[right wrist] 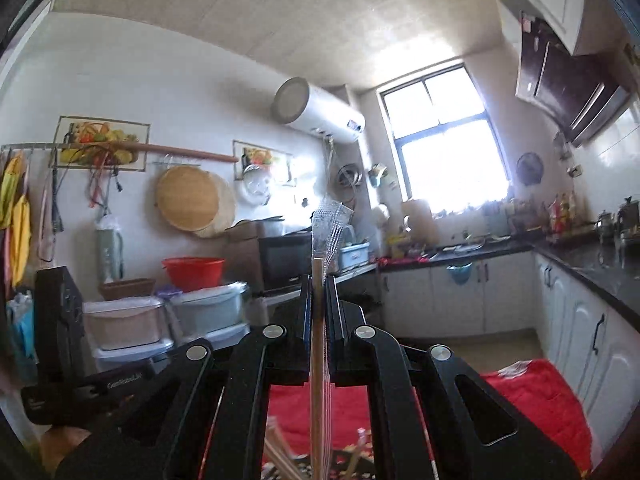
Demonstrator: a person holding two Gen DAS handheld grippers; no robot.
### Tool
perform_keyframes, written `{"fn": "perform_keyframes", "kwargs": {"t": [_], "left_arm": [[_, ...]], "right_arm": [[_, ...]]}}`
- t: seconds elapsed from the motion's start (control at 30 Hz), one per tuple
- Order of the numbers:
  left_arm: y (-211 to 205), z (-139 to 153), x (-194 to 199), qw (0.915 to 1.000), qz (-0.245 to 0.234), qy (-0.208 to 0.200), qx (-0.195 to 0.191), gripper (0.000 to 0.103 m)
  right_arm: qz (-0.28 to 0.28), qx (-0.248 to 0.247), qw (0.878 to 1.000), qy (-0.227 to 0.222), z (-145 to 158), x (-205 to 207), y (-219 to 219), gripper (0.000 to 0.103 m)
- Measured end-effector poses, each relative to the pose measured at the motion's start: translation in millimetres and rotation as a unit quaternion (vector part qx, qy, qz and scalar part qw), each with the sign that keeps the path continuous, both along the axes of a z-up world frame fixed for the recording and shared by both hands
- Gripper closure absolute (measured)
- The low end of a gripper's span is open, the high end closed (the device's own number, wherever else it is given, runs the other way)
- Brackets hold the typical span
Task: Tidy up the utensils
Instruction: 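Lift the left tool's chopstick over the caddy while the right tool carries its own, then open the left gripper into the caddy while the right gripper releases its chopstick, then withdraw both tools back from the filled caddy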
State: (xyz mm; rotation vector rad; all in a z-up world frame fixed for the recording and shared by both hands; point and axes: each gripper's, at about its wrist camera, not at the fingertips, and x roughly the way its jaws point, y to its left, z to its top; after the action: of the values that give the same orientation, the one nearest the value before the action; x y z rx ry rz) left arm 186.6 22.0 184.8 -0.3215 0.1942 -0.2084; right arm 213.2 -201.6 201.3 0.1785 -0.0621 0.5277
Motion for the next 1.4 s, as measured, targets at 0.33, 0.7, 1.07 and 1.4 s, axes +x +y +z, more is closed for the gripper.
{"fn": "perform_keyframes", "kwargs": {"t": [0.33,0.7,1.07,1.4], "left_arm": [[-23,-31,18,0.9991,0.01,0.01,0.04,0.1],[-23,-68,29,0.9979,0.004,0.043,0.049,0.1],[-22,-85,31,0.9968,-0.007,0.065,0.045,0.098],[-21,-79,23,0.9958,-0.012,0.075,0.052,0.059]], "right_arm": [[-0.041,-0.018,0.999,0.002,-45,21,3,0.097],[-0.058,-0.048,0.996,0.051,-102,41,18,0.097],[-0.057,-0.06,0.992,0.095,-117,45,21,0.086],[-0.055,-0.061,0.989,0.12,-112,32,9,0.065]]}}
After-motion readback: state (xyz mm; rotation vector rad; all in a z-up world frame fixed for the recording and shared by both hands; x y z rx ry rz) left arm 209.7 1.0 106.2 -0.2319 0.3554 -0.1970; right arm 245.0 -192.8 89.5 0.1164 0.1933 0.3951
